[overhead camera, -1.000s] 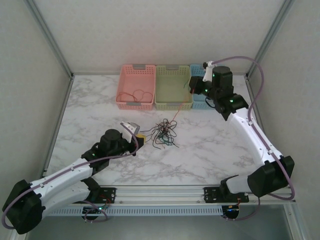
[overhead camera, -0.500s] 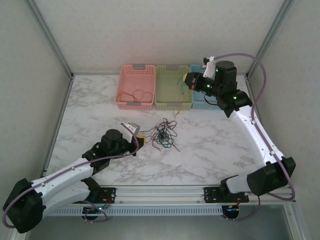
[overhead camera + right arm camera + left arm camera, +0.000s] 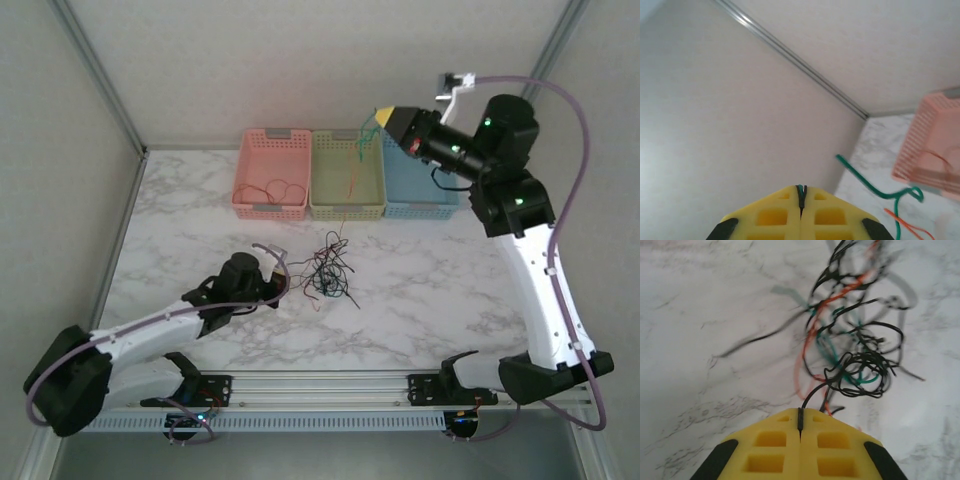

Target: Untangle the cables

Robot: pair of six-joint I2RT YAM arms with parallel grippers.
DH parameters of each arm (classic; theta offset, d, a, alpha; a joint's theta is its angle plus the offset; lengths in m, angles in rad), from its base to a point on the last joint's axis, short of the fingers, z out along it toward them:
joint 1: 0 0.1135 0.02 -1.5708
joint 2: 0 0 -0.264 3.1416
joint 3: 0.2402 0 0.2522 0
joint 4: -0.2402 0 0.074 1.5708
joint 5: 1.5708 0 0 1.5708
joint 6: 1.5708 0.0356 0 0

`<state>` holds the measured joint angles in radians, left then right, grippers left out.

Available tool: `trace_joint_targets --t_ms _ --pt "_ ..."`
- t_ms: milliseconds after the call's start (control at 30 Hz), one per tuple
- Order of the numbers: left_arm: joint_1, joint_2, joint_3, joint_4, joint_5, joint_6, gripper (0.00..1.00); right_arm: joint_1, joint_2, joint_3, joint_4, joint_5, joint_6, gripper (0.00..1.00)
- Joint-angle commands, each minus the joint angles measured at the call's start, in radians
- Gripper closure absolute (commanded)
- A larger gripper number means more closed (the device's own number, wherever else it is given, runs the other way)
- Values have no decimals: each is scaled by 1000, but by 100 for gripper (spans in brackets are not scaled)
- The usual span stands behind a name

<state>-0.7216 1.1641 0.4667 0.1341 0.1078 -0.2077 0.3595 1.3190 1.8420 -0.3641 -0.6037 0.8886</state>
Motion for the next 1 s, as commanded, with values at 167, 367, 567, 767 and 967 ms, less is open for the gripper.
trace_joint_targets --t_ms 167,367,567,767,967 --pt "7 125 50 -8 -101 -69 100 -4 58 243 133 -1 185 100" --pt "7 175 66 -11 -98 -88 100 -5 67 300 106 72 135 100" --pt "7 72 103 14 -12 -61 89 -5 -25 -11 139 128 135 100" --pt "7 -16 173 -20 61 -17 50 -4 -83 -252 235 122 205 100" --pt "7 -93 172 51 177 -18 35 -5 -111 -346 251 134 221 100"
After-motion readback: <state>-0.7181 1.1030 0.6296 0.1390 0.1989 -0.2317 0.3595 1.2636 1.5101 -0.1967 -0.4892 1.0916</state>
